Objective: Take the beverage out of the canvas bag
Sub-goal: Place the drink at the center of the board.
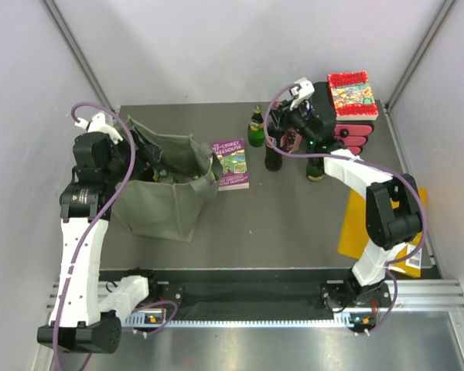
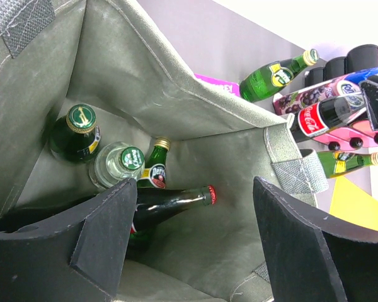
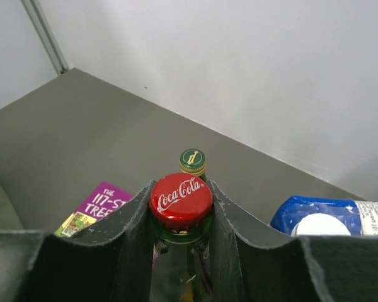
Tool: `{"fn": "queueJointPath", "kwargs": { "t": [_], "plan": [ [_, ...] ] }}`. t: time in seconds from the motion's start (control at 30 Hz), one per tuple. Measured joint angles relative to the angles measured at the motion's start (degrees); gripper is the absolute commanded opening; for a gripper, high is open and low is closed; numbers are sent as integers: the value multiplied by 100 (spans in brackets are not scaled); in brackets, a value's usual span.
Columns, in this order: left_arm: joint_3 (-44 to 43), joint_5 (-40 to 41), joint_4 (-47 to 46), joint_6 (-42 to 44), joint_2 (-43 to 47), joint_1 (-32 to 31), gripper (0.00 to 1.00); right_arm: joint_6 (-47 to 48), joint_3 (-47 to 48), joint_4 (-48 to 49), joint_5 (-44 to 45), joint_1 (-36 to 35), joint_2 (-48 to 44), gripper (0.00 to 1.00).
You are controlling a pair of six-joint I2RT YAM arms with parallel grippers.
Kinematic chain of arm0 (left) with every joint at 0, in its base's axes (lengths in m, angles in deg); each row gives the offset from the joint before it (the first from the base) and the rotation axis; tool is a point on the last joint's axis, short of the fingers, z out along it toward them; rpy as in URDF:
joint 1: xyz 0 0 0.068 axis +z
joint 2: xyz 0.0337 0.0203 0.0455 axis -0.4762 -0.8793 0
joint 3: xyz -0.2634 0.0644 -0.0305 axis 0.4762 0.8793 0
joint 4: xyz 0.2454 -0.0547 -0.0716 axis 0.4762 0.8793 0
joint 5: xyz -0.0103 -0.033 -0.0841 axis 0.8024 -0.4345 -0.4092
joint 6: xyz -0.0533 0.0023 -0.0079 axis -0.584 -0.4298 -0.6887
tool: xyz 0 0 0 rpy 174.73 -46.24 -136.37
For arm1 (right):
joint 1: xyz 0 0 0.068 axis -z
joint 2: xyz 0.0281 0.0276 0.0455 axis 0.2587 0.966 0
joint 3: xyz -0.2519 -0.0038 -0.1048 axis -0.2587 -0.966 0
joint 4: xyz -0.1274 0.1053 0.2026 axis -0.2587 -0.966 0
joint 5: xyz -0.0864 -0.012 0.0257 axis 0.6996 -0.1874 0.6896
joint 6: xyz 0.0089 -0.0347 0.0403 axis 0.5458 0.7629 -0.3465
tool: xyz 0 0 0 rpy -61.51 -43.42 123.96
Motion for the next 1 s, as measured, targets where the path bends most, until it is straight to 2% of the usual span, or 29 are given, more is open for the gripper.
{"fn": "queueJointPath", "kwargs": {
  "t": [0.07,0.3,0.4,0.43,0.53,0.57,0.67,0.83,1.0],
  "plan": [
    [0,0,0,0,0,0,79,24,0,85,28,-11,7,1],
    [0,-2,0,2,0,0,79,96,-136,586,101,-39,13,28],
    [0,-2,2,2,-2,0,79,188,-367,743,107,-39,13,31],
    [0,-2,0,2,-2,0,79,201,-470,887,103,-39,9,34],
    [0,-4,2,2,-2,0,79,249,-667,1032,105,-39,-107,52],
    [0,-4,0,2,-2,0,79,280,-734,1152,105,-39,-166,62],
    [0,-7,2,2,-2,0,79,361,-879,1388,98,-39,-452,71],
    [11,-68,0,2,-2,0,79,514,-1005,1655,37,-50,-1027,82],
    [13,-210,0,48,-2,0,79,715,-1025,1392,-214,-50,-1419,97]
  ]
}}
